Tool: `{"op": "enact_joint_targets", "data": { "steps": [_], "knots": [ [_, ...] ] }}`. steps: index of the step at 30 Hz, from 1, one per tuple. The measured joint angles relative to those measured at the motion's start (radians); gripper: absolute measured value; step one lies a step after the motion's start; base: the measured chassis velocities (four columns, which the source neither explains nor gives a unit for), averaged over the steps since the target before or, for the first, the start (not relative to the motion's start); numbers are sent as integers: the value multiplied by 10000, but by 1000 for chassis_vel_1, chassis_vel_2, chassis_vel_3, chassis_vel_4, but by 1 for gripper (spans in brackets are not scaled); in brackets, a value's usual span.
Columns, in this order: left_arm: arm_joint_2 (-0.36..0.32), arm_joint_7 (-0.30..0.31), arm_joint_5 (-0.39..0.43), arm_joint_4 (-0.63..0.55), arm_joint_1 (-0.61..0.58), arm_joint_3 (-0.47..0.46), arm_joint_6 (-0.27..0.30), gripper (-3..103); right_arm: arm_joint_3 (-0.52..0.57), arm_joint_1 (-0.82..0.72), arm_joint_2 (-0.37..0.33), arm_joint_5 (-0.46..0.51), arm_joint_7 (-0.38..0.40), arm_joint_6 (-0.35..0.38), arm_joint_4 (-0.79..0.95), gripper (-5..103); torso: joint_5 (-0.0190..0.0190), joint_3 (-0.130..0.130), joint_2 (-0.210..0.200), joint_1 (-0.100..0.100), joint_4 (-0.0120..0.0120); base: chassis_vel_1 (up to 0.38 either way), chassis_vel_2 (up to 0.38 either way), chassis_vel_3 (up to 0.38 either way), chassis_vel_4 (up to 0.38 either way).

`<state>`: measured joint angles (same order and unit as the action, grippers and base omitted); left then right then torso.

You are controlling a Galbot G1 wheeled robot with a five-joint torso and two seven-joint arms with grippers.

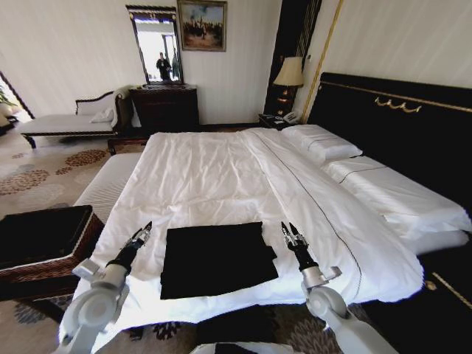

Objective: Fold the clothes on the bed and place them into the basket.

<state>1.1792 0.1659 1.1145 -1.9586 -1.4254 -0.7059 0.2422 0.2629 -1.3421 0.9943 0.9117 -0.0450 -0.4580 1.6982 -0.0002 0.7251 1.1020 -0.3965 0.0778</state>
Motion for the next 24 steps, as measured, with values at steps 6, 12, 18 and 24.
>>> {"op": "enact_joint_targets", "data": {
  "steps": [6,12,18,24],
  "knots": [
    [392,-794,-272,2574,1777,841,-27,96,-422,493,652,-570,206,86,-547,84,1,0,0,1,3,0,0,0,0],
    [702,-1211,-679,3669,2421,1252,-150,103,-530,711,887,-753,302,87,-971,99,2,-1,0,1,2,0,0,0,0],
    [917,-1374,-920,4276,2802,1549,-192,83,-566,775,907,-815,409,90,-1110,100,3,-2,1,3,2,0,0,0,0],
    [1036,-1485,-1022,4415,2815,1588,-193,66,-643,912,910,-820,421,66,-1249,100,3,-2,1,3,0,0,0,0,0]
  ]
}}
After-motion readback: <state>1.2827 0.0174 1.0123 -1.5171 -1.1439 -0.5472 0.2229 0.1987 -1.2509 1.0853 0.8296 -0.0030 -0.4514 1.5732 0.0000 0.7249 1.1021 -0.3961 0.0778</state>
